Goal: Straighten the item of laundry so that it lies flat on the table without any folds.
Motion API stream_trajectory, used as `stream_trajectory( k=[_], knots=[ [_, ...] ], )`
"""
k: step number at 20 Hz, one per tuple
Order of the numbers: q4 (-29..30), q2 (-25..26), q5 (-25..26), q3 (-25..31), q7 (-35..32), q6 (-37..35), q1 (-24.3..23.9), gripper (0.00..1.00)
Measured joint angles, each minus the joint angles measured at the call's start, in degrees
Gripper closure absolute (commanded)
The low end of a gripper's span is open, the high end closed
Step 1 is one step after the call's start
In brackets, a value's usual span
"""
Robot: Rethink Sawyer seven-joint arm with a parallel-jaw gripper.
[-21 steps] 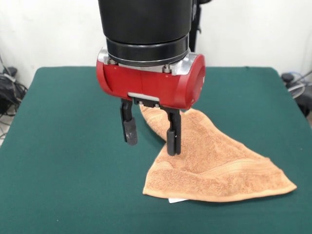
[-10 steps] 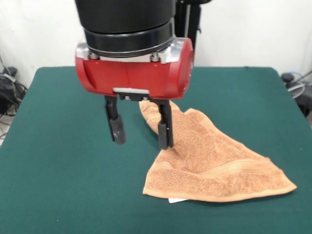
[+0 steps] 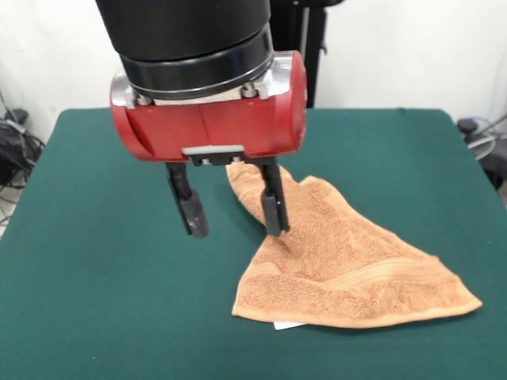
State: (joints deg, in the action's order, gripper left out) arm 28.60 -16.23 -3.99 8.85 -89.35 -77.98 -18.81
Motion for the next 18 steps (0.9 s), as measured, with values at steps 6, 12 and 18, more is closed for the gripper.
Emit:
stream_trajectory(
  k=[6, 12, 18],
  knots=[
    [-3.94, 2.43, -0.08, 2.17, 3.43, -4.08, -0.02, 0.00],
    [-5.08, 3.62, -0.81, 3.46, 4.06, -4.62, -0.06, 0.00],
    [-5.69, 5.55, -1.81, 5.50, 4.06, -6.56, -0.09, 0.00]
  ],
)
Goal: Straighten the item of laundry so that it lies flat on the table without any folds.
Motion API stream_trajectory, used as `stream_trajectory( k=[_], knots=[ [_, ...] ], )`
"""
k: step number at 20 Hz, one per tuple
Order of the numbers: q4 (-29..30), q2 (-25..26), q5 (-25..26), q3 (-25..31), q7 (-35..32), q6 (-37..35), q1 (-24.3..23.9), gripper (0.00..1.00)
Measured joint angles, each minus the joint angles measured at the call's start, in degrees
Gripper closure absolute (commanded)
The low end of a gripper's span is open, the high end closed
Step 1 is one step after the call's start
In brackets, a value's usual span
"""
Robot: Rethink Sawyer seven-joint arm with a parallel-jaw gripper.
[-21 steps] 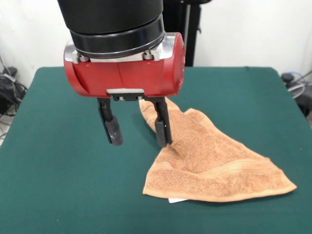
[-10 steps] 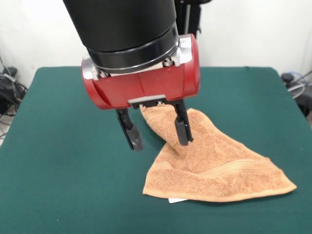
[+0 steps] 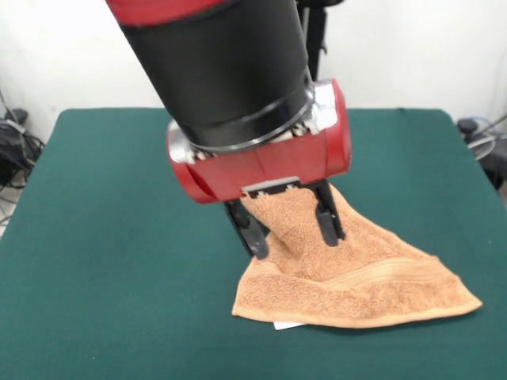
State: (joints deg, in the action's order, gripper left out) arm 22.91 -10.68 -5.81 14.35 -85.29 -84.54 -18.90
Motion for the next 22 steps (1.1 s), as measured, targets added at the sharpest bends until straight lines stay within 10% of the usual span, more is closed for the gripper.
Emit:
stream_trajectory(
  k=[22],
  knots=[
    [21.56, 1.34, -2.66, 1.65, 0.00, 13.21, -10.24, 0.00]
  ],
)
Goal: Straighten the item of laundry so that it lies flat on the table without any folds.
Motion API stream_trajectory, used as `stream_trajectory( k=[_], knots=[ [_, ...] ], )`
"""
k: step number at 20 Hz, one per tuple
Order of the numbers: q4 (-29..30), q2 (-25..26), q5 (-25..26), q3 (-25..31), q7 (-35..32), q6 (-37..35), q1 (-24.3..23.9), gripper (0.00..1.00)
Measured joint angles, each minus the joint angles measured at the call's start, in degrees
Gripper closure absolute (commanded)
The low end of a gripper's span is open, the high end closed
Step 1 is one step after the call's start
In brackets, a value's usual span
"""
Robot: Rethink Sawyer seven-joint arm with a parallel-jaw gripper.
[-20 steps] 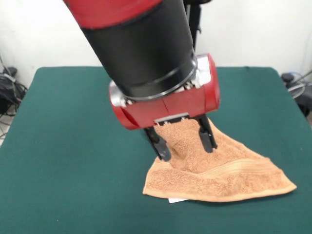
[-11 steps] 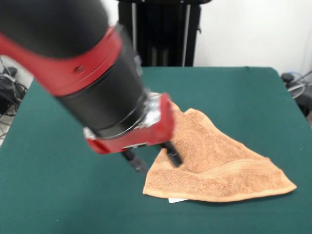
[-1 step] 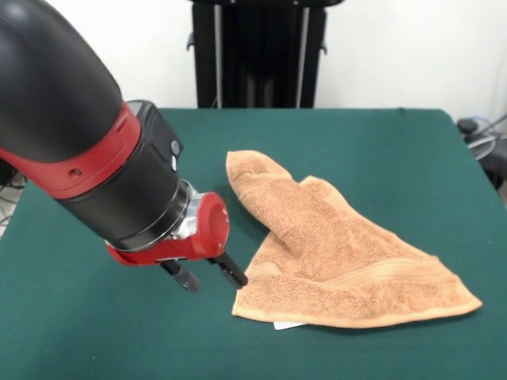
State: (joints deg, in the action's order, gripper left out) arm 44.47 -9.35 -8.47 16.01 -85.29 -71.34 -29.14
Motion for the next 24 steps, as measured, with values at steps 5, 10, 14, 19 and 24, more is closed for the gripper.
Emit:
stream_trajectory(
  k=[5, 10, 14, 19, 24],
  knots=[
    [4.90, -1.82, -0.02, 0.02, 0.00, 2.01, -0.22, 0.00],
    [8.54, -3.74, -0.04, 0.01, 0.00, 2.38, -0.22, 0.00],
    [10.09, -4.77, -0.04, 0.01, 0.00, 2.38, -0.22, 0.00],
    [12.40, -6.20, -0.18, 0.01, 0.00, 2.95, -0.23, 0.00],
    [16.01, -7.87, -1.33, 0.12, 0.00, 5.07, -0.27, 0.00]
  ],
)
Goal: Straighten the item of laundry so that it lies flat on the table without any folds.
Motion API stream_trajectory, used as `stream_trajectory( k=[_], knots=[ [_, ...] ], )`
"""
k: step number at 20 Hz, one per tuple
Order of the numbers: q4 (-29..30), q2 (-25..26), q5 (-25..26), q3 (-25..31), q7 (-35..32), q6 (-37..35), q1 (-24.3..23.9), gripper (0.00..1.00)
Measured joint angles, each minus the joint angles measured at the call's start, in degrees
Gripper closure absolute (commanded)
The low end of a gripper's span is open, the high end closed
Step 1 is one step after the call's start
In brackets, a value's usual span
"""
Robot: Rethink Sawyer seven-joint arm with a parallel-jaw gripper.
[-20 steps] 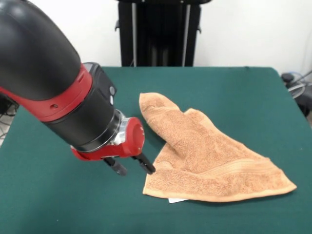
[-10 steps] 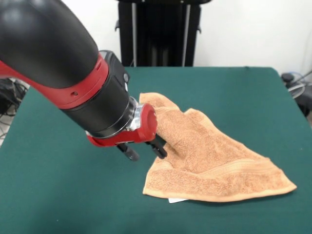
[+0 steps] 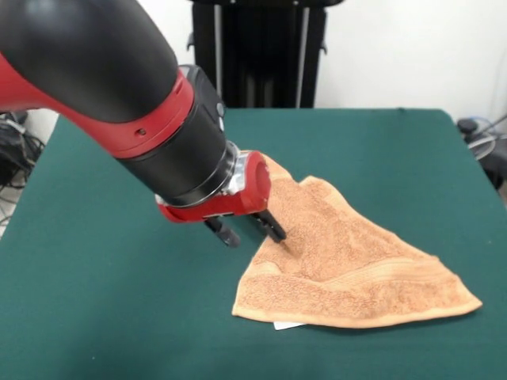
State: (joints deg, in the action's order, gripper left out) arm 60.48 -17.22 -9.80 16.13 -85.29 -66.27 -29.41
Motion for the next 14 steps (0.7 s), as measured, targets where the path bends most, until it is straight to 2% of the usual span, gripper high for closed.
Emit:
stream_trajectory(
  k=[14],
  knots=[
    [11.32, -3.66, -2.44, 1.76, 0.00, 7.86, -1.28, 0.00]
  ],
)
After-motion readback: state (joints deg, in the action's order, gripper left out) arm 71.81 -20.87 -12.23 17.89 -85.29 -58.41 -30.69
